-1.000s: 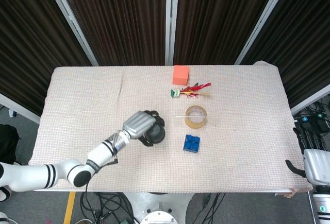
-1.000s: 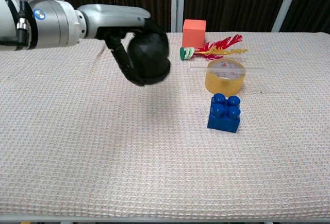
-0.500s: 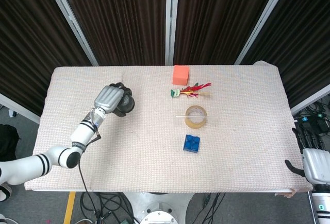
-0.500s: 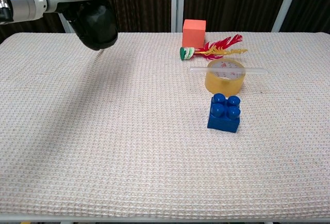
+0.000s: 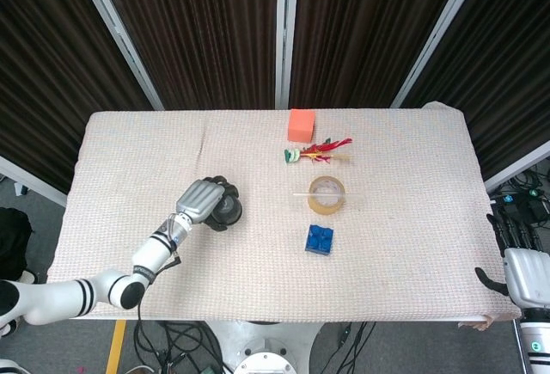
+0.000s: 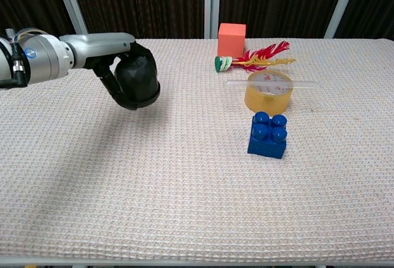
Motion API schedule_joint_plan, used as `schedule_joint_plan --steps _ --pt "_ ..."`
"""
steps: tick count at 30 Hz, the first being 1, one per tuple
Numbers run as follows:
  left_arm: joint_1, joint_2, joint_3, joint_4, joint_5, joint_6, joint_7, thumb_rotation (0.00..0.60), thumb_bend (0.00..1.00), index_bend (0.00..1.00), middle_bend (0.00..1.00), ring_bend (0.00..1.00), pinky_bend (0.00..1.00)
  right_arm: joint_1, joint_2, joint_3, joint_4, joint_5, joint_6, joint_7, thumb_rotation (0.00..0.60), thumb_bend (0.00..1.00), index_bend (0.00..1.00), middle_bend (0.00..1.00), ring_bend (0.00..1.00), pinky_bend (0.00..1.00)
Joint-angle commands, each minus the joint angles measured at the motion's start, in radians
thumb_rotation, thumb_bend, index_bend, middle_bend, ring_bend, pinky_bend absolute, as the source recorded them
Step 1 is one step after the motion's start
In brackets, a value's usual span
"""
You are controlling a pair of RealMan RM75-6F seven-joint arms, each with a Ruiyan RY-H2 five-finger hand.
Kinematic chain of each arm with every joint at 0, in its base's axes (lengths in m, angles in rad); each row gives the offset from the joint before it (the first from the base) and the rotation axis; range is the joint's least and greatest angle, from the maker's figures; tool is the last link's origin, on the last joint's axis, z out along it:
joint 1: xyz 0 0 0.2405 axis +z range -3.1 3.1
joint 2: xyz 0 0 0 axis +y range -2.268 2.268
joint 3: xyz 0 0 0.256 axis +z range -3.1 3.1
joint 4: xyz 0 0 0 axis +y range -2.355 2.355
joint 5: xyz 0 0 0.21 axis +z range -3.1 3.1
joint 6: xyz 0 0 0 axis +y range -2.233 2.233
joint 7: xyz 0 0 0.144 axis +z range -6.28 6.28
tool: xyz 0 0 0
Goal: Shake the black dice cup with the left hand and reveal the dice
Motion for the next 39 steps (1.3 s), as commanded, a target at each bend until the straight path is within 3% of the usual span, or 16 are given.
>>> schedule_joint_plan --steps 1,11,16,22,29,33,39 --pt "0.007 -0.008 0.006 0.015 0.002 -0.005 -0.004 0.600 0.22 0.40 0.45 0.17 0.24 0.001 -0.003 0.000 0.004 0.002 -0.002 0.000 0.600 0.13 0.00 0.00 0.00 0.00" --pt "0.041 -0.083 0.031 0.130 0.066 0.014 -0.036 0.600 0.18 0.36 0.41 0.17 0.24 0.004 -0.006 -0.001 0.009 0.011 -0.012 -0.009 0.600 0.13 0.00 0.00 0.00 0.00" --pt "0.055 -0.105 0.035 0.179 0.125 0.022 -0.083 0.600 0.05 0.18 0.21 0.11 0.23 0.005 -0.002 0.001 0.003 0.017 -0.013 -0.016 0.600 0.13 0.00 0.00 0.00 0.00" --pt "0.067 -0.092 0.029 0.184 0.189 0.024 -0.158 0.600 0.00 0.09 0.00 0.00 0.14 0.003 -0.002 0.000 0.002 0.017 -0.012 -0.016 0.600 0.13 0.00 0.00 0.00 0.00" --pt "0.073 -0.077 0.026 0.174 0.222 0.016 -0.191 0.600 0.00 0.09 0.01 0.00 0.14 0.002 -0.002 0.000 0.000 0.015 -0.007 -0.018 0.600 0.13 0.00 0.00 0.00 0.00" --pt "0.071 -0.066 0.021 0.165 0.220 -0.005 -0.194 0.600 0.00 0.10 0.12 0.00 0.14 0.003 -0.002 0.000 -0.001 0.014 -0.007 -0.019 0.600 0.13 0.00 0.00 0.00 0.00" --pt "0.072 -0.070 0.014 0.170 0.202 -0.020 -0.186 0.600 0.00 0.14 0.20 0.00 0.14 0.003 -0.002 0.000 -0.001 0.016 -0.009 -0.019 0.600 0.13 0.00 0.00 0.00 0.00"
